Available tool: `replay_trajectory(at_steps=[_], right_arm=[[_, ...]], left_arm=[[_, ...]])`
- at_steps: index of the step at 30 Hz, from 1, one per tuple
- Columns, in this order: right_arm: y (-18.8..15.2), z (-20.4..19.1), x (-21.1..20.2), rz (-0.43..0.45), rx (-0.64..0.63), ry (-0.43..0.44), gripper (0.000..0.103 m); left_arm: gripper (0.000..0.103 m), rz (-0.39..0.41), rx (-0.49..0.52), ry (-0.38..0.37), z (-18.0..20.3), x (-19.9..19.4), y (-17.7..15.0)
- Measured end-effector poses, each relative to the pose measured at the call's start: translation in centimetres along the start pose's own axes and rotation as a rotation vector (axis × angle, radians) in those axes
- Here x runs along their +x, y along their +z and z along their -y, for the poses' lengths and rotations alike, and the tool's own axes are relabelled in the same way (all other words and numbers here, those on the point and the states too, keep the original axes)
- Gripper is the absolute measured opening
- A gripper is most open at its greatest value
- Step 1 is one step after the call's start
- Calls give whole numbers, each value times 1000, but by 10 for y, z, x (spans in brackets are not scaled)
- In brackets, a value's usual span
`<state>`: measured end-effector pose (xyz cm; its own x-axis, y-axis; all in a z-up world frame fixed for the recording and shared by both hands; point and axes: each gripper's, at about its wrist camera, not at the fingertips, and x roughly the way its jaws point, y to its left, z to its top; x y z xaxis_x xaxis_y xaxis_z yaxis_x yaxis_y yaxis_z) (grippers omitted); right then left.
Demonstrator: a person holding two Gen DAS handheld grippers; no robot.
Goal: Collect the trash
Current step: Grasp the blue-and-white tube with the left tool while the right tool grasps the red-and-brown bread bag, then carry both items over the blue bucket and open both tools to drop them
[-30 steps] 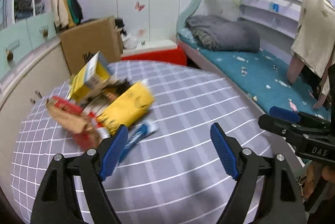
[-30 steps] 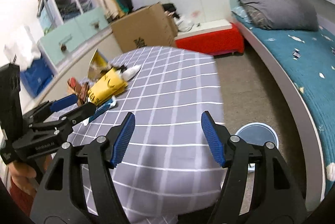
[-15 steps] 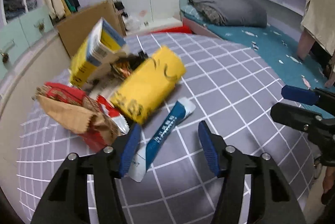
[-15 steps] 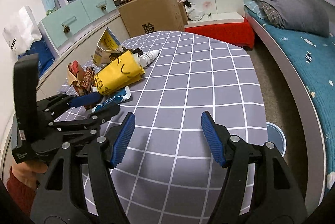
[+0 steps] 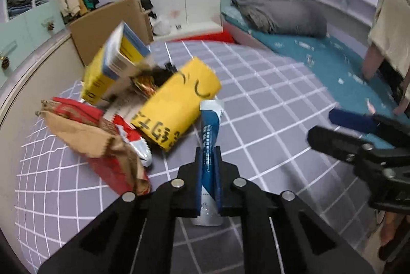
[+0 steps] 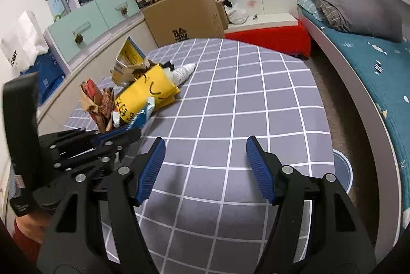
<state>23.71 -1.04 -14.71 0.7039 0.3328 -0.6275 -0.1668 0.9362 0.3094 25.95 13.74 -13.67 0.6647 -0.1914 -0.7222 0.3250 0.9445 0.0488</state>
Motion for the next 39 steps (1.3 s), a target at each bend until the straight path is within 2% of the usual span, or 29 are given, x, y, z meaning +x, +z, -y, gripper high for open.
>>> replay_trajectory(at_steps=[4,8,11,17,27,28,31,32,35,39], right_arm=[[4,-12,-3,-1,-33,1,65],[10,-36,0,-9,-75,23,65],[12,-54,5,-18,-107,44,65],[19,-102,27,-44,-189,92,65],[34,-167,78,-82,-319,112,65],[35,-169,84,-90,-321,124,64],[37,-176,95,-104,-328,143,33],[37,-175,96,-102,-312,168,28],[40,-166,91,-95,-225,274,25],[46,-161,65,-23,-184,283,24]], left_arm=[[8,85,-27,-19,-5,-36,0],[7,179,-84,-17,-29,-75,-5],[8,233,-112,22,-51,-94,-6],[8,216,-200,103,-98,-103,-20],[8,182,-275,137,-145,-92,-37],[8,180,-281,138,-148,-91,-39],[8,173,-290,136,-153,-88,-40],[8,175,-292,137,-155,-89,-41],[8,190,-297,137,-156,-94,-40],[8,215,-312,141,-155,-108,-37]])
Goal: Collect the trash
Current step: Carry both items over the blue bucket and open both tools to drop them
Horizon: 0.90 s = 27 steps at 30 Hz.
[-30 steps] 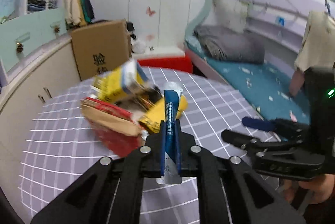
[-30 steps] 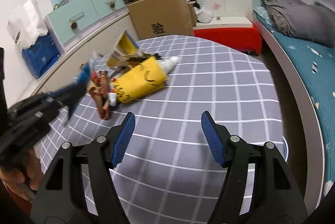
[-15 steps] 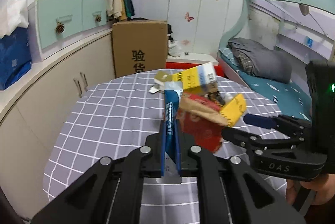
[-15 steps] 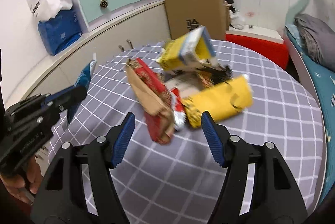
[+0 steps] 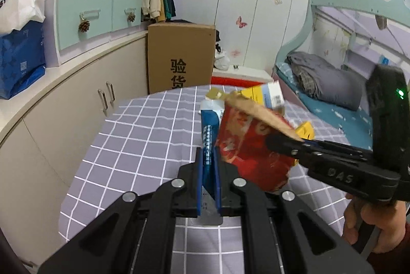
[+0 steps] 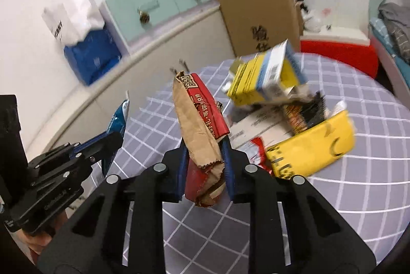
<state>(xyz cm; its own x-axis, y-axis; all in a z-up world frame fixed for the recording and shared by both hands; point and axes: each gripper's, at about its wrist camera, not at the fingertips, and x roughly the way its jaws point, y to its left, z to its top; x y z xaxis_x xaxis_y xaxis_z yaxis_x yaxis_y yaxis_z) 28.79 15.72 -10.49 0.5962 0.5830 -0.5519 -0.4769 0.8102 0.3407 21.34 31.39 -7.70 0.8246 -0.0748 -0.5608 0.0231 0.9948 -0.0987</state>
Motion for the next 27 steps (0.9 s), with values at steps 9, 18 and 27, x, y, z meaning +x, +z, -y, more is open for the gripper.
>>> replay_trajectory(at_steps=[9,18,27], right_arm=[[7,24,-90,153,26,-20,24],[-25,124,-205,296,125,-217,24],[-101,245,-298,375,334,-406,24]], left_arm=[[8,62,83,-77,66,-23,22],[8,22,203,-244,196,-7,18],[8,-79,385,-440,362,18,-21]])
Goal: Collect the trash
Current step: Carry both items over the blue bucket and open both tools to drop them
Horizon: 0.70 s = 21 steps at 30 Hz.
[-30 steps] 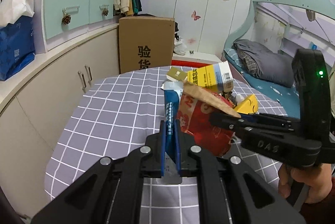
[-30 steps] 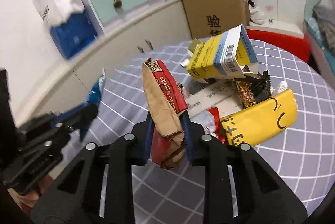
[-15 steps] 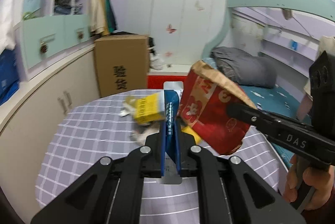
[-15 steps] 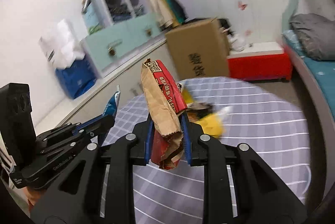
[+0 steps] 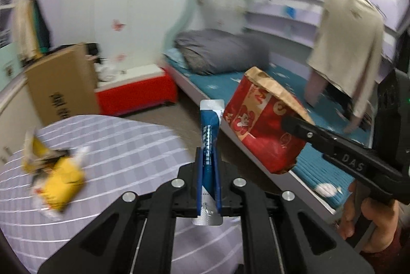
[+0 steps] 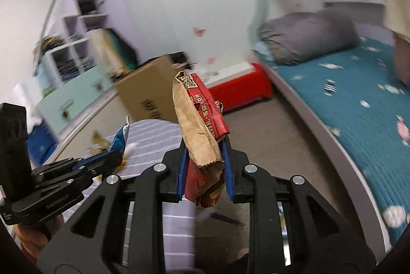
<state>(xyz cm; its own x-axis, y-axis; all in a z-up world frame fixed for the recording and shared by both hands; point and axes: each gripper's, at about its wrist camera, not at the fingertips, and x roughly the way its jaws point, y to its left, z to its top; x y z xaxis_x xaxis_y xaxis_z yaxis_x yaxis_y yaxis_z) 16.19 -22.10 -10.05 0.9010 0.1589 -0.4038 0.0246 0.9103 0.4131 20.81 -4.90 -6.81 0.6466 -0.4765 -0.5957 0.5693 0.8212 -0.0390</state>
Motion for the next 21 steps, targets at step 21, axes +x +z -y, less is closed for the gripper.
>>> replay_trajectory(at_steps=[21], right_arm=[[-107,215,58,-175,302,-283,24]], left_arm=[[8,-468,-27,-140,92,269,-81]])
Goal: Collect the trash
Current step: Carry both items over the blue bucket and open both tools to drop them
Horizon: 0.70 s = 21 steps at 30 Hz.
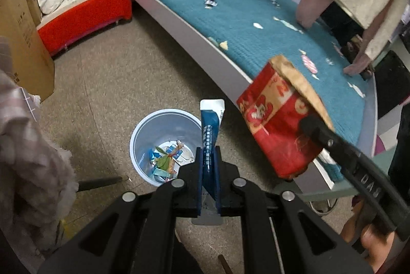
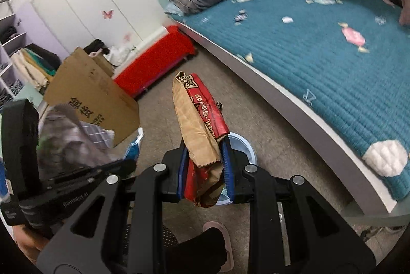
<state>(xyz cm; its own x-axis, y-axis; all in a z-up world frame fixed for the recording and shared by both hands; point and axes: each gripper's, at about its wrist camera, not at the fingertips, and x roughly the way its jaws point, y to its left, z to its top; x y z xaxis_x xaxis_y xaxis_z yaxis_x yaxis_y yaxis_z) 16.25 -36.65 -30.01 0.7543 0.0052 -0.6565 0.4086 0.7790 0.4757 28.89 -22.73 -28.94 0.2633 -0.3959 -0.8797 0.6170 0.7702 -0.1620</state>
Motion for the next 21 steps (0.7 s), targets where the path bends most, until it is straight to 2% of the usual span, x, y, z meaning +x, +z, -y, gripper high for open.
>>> replay_trajectory(at_steps=[3,4,5,7,10,14,21], right_arm=[[0,7,17,-14,22,-14,24],[0,9,22,-18,29,-16,24],[1,10,25,-19,31,-18,24],[-1,12,32,-34,36,-20,24],[-4,11,38,-48,32,-24,24],[-10,10,46,-68,31,-23,24],[-16,-5,54,-90,10,-10,24]], left_arm=[[10,8,-33,8,-9,17,14],[20,2,-50,8,-13,24,18],[37,-23,-84,33,-19,33,22],[54,-40,-138,48,-32,44,22],[55,-73,-168,29,-42,48,15],[60,-62,-142,59,-40,44,6],[62,-32,-127,93,-34,30,4]])
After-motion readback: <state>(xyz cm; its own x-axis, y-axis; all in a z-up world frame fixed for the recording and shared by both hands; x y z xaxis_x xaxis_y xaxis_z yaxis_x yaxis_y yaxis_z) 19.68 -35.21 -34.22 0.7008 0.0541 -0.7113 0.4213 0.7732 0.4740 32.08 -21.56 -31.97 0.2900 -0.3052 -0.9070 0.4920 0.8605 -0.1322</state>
